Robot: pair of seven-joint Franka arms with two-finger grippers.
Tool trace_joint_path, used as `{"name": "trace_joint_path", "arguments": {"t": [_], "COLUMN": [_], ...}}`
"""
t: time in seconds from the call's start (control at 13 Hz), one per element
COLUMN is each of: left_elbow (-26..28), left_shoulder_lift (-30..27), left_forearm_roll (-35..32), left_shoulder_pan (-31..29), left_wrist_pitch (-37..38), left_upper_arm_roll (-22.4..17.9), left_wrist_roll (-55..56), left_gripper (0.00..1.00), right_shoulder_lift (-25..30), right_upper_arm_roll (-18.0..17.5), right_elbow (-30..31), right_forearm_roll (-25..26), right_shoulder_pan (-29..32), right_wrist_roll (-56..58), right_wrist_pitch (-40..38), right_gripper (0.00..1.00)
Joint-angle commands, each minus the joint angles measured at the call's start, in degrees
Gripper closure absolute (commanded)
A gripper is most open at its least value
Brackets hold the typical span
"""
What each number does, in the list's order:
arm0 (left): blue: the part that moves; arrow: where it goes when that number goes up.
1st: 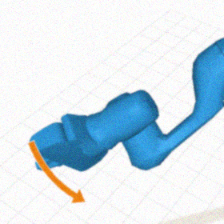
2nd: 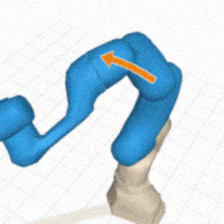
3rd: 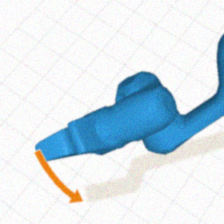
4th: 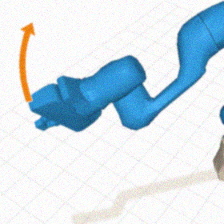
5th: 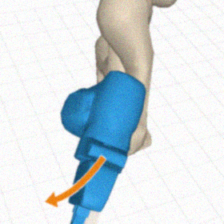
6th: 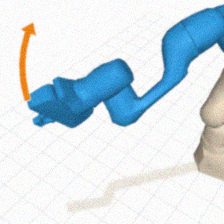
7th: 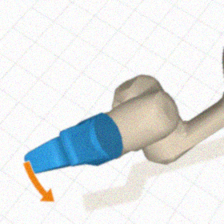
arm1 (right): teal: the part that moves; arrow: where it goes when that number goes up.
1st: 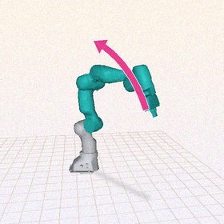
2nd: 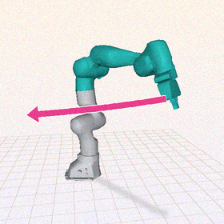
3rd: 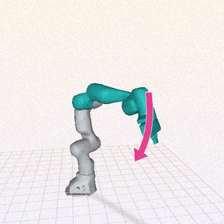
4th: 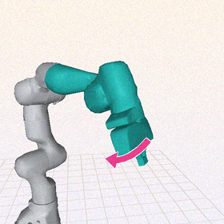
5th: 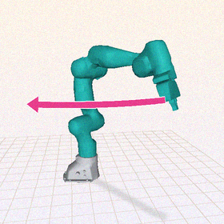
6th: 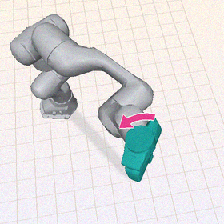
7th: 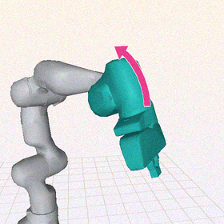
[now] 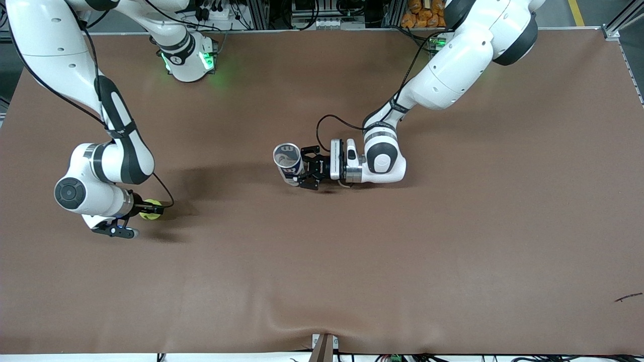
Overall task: Insert tennis ball vertically with right arm
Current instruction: 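Grasp the nearer tennis ball with the right gripper and lift it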
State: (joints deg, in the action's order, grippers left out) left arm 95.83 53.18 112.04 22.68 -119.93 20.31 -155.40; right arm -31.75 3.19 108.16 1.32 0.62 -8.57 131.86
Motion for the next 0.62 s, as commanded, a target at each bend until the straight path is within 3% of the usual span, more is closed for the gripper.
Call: {"name": "trace_joint_path", "arguments": {"t": [0.0, 0.31, 0.54], "left_elbow": [-0.73, -0.64, -0.73], "left_shoulder_lift": [0.69, 0.69, 0.78], "left_forearm_roll": [1.78, 1.78, 1.78], "left_shoulder_pan": [0.09, 0.09, 0.09], "left_wrist_pitch": [1.10, 1.10, 1.10], "left_upper_arm_roll": [0.16, 0.16, 0.16], "left_wrist_roll": [-3.15, -3.15, -3.15], "left_gripper": [0.37, 0.37, 0.37], "right_shoulder_lift": [1.94, 4.94, 6.60], "right_upper_arm_roll": [-0.73, -1.08, -1.35], "right_elbow": [-2.94, -17.15, -23.25], "right_forearm_roll": [0.43, -0.09, -5.36], "right_shoulder_pan": [-0.09, -4.82, -12.54], "right_wrist_roll": [-3.03, -4.52, -10.05], "right_wrist_pitch": [-3.51, -26.60, -35.16], "right_gripper": [0.65, 0.65, 0.65]}}
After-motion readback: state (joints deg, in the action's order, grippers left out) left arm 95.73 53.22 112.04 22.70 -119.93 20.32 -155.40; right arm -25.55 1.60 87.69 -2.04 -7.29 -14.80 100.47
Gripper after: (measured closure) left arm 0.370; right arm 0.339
